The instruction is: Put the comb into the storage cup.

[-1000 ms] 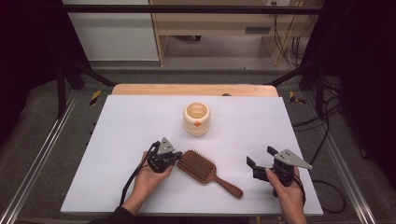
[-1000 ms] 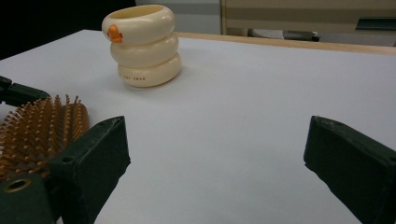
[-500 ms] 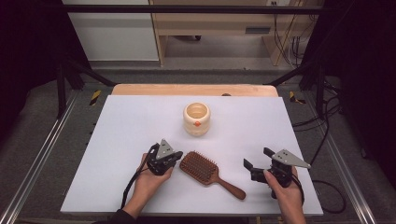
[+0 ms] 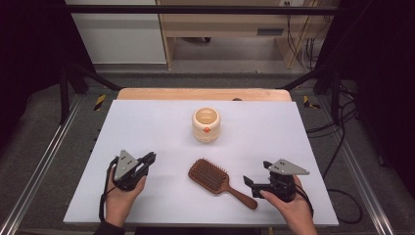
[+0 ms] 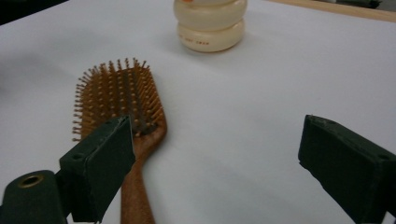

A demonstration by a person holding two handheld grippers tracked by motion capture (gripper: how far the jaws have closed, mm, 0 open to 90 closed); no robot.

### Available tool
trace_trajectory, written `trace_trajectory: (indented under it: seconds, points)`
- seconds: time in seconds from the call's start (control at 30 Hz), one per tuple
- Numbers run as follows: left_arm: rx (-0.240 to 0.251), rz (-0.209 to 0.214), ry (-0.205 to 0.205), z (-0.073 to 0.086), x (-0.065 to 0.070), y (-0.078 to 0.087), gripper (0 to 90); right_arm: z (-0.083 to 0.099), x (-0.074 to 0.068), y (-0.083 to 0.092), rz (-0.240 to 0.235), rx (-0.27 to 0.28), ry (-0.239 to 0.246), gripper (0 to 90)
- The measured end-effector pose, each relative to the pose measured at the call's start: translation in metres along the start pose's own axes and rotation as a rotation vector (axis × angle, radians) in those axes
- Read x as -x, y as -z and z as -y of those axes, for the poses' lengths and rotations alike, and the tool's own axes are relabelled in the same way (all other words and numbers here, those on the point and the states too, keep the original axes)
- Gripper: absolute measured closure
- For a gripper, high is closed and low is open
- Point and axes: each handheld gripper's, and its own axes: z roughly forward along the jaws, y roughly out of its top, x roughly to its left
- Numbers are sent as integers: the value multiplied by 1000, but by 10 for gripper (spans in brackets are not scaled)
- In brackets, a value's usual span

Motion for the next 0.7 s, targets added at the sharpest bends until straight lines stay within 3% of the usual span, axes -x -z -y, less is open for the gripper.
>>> trace_trajectory:
  seconds: [0.07,0.1,0.13,0.2,0.27,0.3,0.5,0.7]
  points:
    - [19,-19,3,1,-2,4,584,-5,-6,-1,-18,-27,22,108]
    - [43,-72,11,3,-5,8,467,-7,-9,-1,-25,-39,35,108]
    - [56,-95,23,5,-7,9,366,-9,-12,-2,-33,-56,51,108]
    - [89,-121,56,7,-11,9,244,-14,-18,-3,-44,-92,75,110]
    - [91,-129,75,8,-13,7,116,-16,-20,-3,-51,-111,93,112]
    - [88,-134,91,8,-15,6,71,-19,-25,-5,-66,-152,120,118]
    - [99,-122,82,11,-19,5,41,-24,-34,-14,-97,-231,149,126]
    - [100,-119,103,13,-23,5,35,-23,-43,-30,-129,-327,184,131]
